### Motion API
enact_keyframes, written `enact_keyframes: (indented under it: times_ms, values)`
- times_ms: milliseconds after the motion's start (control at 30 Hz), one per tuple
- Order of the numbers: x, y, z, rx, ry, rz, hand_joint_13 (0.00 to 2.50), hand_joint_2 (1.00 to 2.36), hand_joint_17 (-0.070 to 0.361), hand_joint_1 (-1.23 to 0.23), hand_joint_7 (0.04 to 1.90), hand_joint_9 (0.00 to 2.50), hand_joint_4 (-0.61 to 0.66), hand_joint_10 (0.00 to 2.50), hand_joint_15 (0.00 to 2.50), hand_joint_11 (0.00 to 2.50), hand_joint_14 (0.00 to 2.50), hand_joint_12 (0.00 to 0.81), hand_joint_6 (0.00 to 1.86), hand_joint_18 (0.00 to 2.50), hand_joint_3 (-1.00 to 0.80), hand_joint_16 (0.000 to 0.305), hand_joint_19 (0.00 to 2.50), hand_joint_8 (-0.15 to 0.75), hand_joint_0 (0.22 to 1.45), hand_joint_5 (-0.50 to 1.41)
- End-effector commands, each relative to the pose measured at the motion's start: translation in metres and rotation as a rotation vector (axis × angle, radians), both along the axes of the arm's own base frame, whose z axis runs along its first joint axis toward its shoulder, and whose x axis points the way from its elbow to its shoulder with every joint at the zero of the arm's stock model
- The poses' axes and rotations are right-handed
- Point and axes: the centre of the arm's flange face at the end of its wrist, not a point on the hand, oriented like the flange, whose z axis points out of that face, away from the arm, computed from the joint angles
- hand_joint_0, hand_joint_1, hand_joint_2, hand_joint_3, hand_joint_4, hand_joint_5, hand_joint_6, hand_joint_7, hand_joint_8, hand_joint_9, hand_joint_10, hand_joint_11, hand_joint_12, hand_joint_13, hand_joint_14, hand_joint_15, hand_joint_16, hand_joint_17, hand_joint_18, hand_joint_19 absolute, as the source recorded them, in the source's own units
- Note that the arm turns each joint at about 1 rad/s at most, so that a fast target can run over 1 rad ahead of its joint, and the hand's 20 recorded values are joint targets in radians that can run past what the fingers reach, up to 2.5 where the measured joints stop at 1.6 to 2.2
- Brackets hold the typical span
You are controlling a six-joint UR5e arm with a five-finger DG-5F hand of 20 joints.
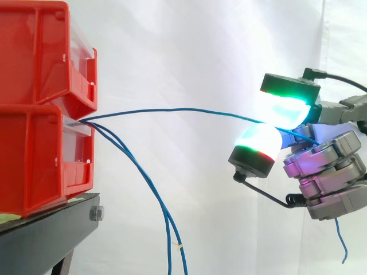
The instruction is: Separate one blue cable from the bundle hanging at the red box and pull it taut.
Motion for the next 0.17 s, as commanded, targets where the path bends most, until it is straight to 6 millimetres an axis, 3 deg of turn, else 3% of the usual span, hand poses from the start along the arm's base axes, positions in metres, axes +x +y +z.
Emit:
enact_keyframes:
  times_ms: [0,133]
  values:
    - [-0.0003,-0.0001,-0.0002,0.0,0.001,0.0,1.12,1.01,0.072,-0.77,0.96,1.08,-0.07,1.25,1.42,1.23,1.53,0.316,0.93,1.34,-0.33,0.032,1.63,0.274,0.74,-0.21]
    - [-0.0001,-0.0001,-0.0001,0.0,0.0,0.0,1.12,1.01,0.072,-0.77,0.96,1.08,-0.07,1.25,1.41,1.23,1.53,0.323,0.93,1.34,-0.33,0.032,1.63,0.282,0.74,-0.21]
